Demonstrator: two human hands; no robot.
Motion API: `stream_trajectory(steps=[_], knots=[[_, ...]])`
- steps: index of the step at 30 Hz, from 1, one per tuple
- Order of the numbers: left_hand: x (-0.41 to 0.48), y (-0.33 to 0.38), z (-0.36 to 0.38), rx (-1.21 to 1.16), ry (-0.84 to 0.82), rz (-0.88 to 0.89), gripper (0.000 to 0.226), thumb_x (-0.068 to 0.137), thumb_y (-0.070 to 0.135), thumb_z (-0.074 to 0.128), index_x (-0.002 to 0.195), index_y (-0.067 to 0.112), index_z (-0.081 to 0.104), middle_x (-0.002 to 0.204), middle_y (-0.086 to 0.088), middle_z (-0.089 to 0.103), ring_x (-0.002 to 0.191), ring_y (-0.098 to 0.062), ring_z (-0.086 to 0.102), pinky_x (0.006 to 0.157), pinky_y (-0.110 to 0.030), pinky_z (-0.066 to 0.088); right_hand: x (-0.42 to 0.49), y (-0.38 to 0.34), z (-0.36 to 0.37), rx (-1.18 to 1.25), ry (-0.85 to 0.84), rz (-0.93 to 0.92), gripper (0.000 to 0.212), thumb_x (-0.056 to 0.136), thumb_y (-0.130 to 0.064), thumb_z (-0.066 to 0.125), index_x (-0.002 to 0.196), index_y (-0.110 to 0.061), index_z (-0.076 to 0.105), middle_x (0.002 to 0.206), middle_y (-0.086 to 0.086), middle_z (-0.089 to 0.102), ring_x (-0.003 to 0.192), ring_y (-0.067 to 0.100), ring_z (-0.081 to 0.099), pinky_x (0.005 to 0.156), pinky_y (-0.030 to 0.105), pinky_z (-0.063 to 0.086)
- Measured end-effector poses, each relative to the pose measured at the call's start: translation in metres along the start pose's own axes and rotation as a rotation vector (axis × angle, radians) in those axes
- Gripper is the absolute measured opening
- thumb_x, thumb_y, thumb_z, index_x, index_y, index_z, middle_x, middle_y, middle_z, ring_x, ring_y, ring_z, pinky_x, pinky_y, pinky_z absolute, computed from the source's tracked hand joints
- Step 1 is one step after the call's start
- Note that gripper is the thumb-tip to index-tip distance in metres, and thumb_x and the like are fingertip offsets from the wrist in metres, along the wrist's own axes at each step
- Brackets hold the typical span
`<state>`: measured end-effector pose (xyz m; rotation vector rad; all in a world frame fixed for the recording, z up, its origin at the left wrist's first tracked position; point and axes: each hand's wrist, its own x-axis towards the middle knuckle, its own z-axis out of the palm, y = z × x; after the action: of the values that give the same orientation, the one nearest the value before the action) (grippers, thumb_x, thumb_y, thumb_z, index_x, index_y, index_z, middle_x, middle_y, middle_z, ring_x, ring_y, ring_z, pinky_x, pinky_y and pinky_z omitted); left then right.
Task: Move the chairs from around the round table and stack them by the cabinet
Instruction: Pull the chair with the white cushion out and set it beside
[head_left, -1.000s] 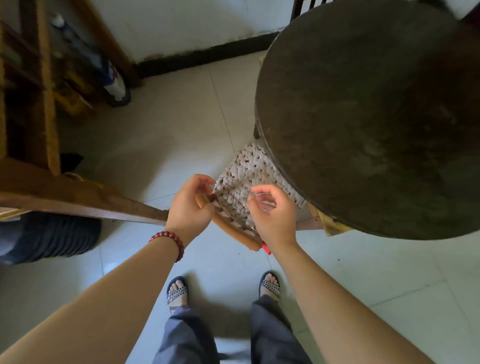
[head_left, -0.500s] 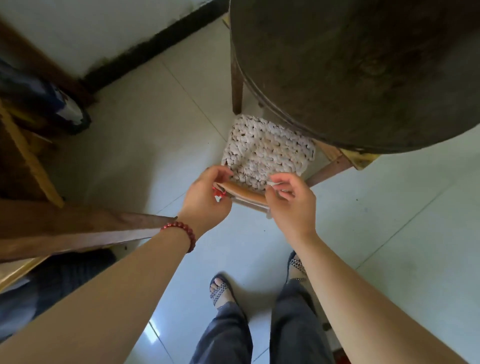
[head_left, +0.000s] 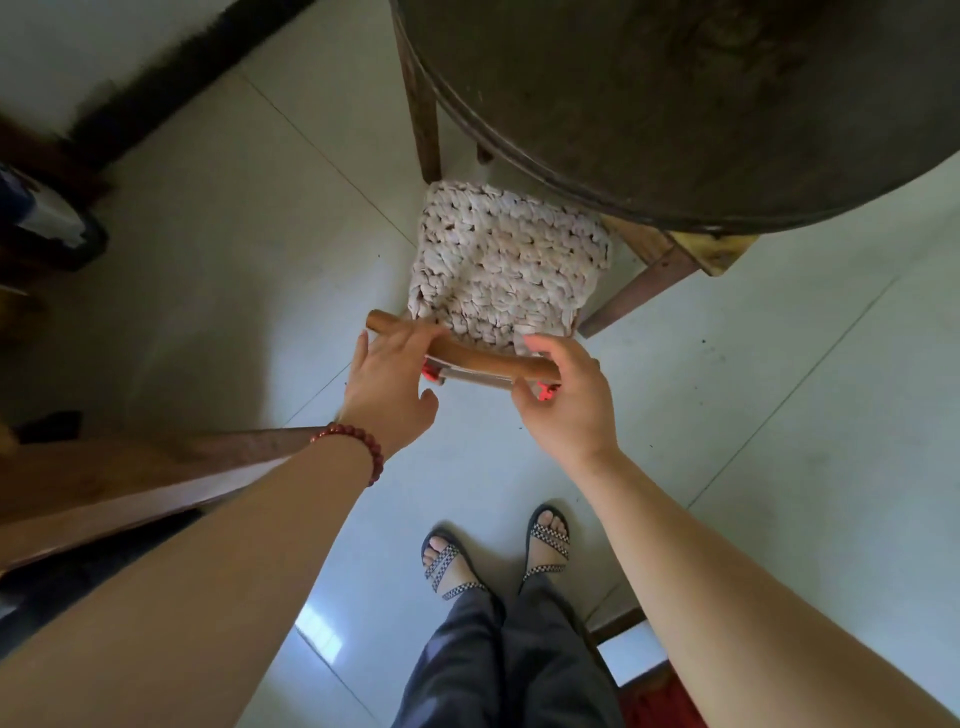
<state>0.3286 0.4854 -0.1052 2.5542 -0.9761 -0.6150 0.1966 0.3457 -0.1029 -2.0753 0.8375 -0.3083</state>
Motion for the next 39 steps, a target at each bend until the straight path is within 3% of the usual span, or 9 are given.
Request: stream_trajectory(steps=[2, 5, 6, 12, 18, 24, 28, 33, 39], knots=[[0.005, 0.000, 0.002, 0.018, 0.023, 0.003, 0.059, 0.074, 0.010, 0.062, 0.127, 0.030, 0.044, 0.129, 0.007, 0.052, 0.129, -0.017, 0.039, 0.112, -0.038, -0.008, 0.003, 0.003, 0.001, -0.045, -0.030, 0.000, 0.040, 0.072, -0.007, 0.072, 0.111, -0.009, 0.063, 0.105, 0.003, 0.068, 0.091, 0.025, 0.063, 0.087, 0.012, 0.037], [0.018, 0.000, 0.004, 0.066, 0.015, 0.017, 0.050, 0.078, 0.015, 0.062, 0.124, 0.028, 0.048, 0.125, 0.007, 0.055, 0.124, -0.016, 0.043, 0.113, -0.040, -0.007, 0.014, 0.003, 0.002, -0.088, -0.068, 0.012, 0.042, 0.070, -0.014, 0.075, 0.111, -0.009, 0.063, 0.104, 0.004, 0.068, 0.097, 0.025, 0.063, 0.087, 0.035, 0.049], [0.023, 0.000, 0.006, 0.099, 0.012, 0.017, 0.048, 0.079, 0.017, 0.063, 0.123, 0.029, 0.050, 0.123, 0.008, 0.056, 0.123, -0.015, 0.044, 0.113, -0.040, -0.007, 0.018, 0.004, 0.004, -0.132, -0.086, 0.003, 0.044, 0.069, -0.019, 0.077, 0.110, -0.009, 0.064, 0.103, 0.004, 0.069, 0.096, 0.025, 0.063, 0.086, 0.038, 0.050], [0.051, 0.003, 0.010, 0.372, -0.127, 0.019, 0.017, 0.081, 0.032, 0.063, 0.098, 0.034, 0.063, 0.093, 0.013, 0.063, 0.105, -0.017, 0.052, 0.111, -0.044, 0.004, 0.026, 0.015, 0.018, -0.475, -0.170, -0.037, 0.043, 0.072, -0.045, 0.072, 0.104, -0.018, 0.066, 0.093, 0.000, 0.071, 0.089, 0.027, 0.063, 0.082, 0.036, 0.040], [0.060, 0.004, 0.010, 0.518, -0.201, 0.019, 0.014, 0.081, 0.039, 0.062, 0.095, 0.037, 0.062, 0.081, 0.013, 0.050, 0.096, -0.018, 0.053, 0.102, -0.045, 0.021, 0.027, 0.017, 0.019, -0.573, -0.197, -0.085, 0.041, 0.078, -0.052, 0.065, 0.101, -0.019, 0.064, 0.094, 0.000, 0.069, 0.091, 0.025, 0.062, 0.084, 0.035, 0.036], [0.057, 0.001, 0.008, 0.515, -0.205, 0.066, 0.020, 0.082, 0.044, 0.061, 0.102, 0.039, 0.060, 0.090, 0.013, 0.055, 0.101, -0.017, 0.054, 0.102, -0.046, 0.021, 0.041, 0.013, 0.020, -0.694, -0.341, -0.014, 0.018, 0.084, -0.036, 0.061, 0.100, -0.026, 0.062, 0.098, 0.000, 0.063, 0.092, 0.026, 0.059, 0.072, 0.031, 0.027], [0.052, 0.002, 0.009, 0.480, -0.219, 0.058, 0.017, 0.084, 0.041, 0.061, 0.101, 0.039, 0.060, 0.086, 0.014, 0.050, 0.101, -0.017, 0.053, 0.103, -0.046, 0.021, 0.030, 0.015, 0.022, -0.792, -0.311, -0.006, 0.024, 0.085, -0.040, 0.061, 0.107, -0.030, 0.061, 0.104, 0.004, 0.060, 0.101, 0.027, 0.054, 0.085, 0.035, 0.032], [0.040, 0.001, 0.011, 0.507, -0.183, 0.078, 0.014, 0.086, 0.043, 0.058, 0.098, 0.037, 0.060, 0.086, 0.011, 0.057, 0.095, -0.017, 0.054, 0.099, -0.045, 0.024, 0.023, 0.015, 0.017, -0.799, -0.258, -0.056, 0.021, 0.083, -0.038, 0.064, 0.102, -0.028, 0.064, 0.093, 0.003, 0.064, 0.093, 0.025, 0.055, 0.080, 0.034, 0.029], [0.027, -0.004, 0.001, 0.488, -0.142, 0.091, 0.004, 0.085, 0.035, 0.057, 0.087, 0.033, 0.059, 0.069, 0.011, 0.049, 0.080, -0.016, 0.051, 0.096, -0.046, 0.026, 0.019, 0.003, 0.015, -0.788, -0.267, -0.091, 0.022, 0.080, -0.038, 0.067, 0.099, -0.028, 0.065, 0.089, -0.001, 0.063, 0.090, 0.022, 0.056, 0.078, 0.031, 0.026]])
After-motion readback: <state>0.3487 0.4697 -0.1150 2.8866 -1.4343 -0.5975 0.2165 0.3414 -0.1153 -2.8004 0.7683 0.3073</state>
